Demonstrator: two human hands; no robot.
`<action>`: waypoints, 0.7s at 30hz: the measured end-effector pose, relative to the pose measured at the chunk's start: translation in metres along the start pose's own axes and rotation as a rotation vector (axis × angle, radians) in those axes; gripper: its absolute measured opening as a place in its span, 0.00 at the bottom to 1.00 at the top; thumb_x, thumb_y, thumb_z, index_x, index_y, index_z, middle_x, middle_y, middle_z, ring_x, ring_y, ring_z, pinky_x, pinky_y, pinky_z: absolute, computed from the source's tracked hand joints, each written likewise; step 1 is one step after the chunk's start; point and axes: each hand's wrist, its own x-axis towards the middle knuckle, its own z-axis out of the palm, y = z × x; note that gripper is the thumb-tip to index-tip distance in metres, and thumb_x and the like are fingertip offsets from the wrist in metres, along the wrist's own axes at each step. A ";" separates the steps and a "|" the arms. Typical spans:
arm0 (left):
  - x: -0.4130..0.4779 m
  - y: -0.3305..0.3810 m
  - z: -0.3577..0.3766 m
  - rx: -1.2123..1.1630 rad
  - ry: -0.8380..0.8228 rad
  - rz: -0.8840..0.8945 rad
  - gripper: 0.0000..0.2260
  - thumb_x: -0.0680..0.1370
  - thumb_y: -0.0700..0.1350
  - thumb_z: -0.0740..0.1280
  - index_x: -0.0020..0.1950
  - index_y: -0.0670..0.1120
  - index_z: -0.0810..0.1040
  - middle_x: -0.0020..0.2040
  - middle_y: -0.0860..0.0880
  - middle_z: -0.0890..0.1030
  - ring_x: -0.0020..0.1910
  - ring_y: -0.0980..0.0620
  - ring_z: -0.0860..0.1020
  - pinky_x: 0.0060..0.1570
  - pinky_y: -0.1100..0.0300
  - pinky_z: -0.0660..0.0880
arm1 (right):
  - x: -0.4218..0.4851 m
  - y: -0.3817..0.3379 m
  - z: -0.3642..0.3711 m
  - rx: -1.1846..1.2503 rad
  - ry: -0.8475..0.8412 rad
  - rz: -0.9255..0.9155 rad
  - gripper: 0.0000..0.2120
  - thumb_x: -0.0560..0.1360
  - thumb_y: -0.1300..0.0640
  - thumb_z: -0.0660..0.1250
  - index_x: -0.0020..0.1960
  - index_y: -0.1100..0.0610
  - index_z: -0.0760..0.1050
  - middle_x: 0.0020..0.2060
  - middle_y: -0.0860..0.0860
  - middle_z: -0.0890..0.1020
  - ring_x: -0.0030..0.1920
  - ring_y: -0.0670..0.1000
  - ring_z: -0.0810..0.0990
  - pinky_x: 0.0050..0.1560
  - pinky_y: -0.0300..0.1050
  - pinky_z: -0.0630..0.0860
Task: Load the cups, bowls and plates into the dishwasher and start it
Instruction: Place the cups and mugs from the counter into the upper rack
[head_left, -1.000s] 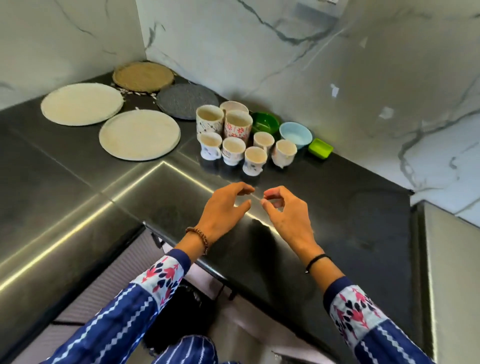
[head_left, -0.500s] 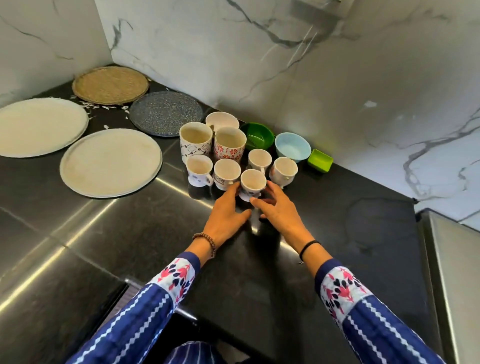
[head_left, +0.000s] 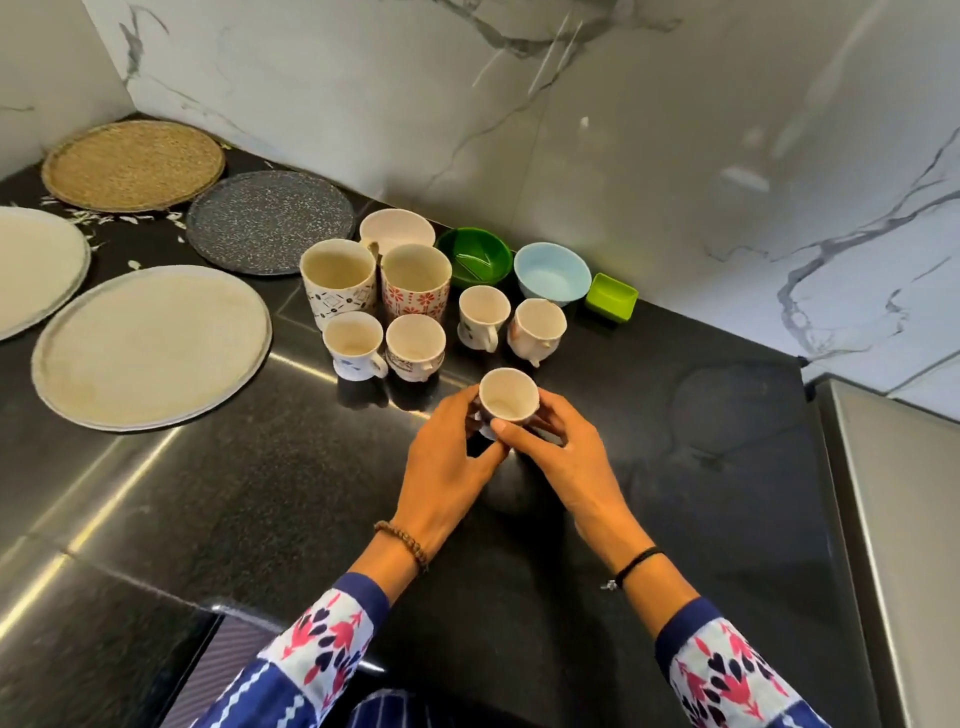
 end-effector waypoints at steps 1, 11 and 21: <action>-0.005 0.003 0.004 0.005 -0.010 0.009 0.24 0.74 0.47 0.73 0.69 0.51 0.71 0.63 0.53 0.77 0.60 0.57 0.76 0.61 0.61 0.74 | -0.009 0.000 -0.005 0.014 0.013 0.010 0.29 0.67 0.43 0.79 0.66 0.41 0.75 0.59 0.37 0.82 0.61 0.37 0.78 0.60 0.38 0.75; -0.072 0.047 0.044 -0.080 -0.226 0.070 0.21 0.73 0.50 0.74 0.63 0.50 0.75 0.55 0.56 0.78 0.53 0.60 0.79 0.54 0.60 0.77 | -0.108 0.025 -0.059 0.251 0.151 0.070 0.24 0.71 0.56 0.76 0.66 0.53 0.76 0.60 0.49 0.83 0.61 0.47 0.81 0.59 0.43 0.79; -0.170 0.102 0.095 -0.162 -0.459 0.099 0.27 0.70 0.49 0.78 0.67 0.48 0.74 0.56 0.54 0.81 0.49 0.58 0.82 0.49 0.61 0.80 | -0.235 0.075 -0.121 0.356 0.292 0.094 0.27 0.71 0.53 0.75 0.68 0.51 0.75 0.59 0.49 0.83 0.61 0.51 0.82 0.60 0.52 0.80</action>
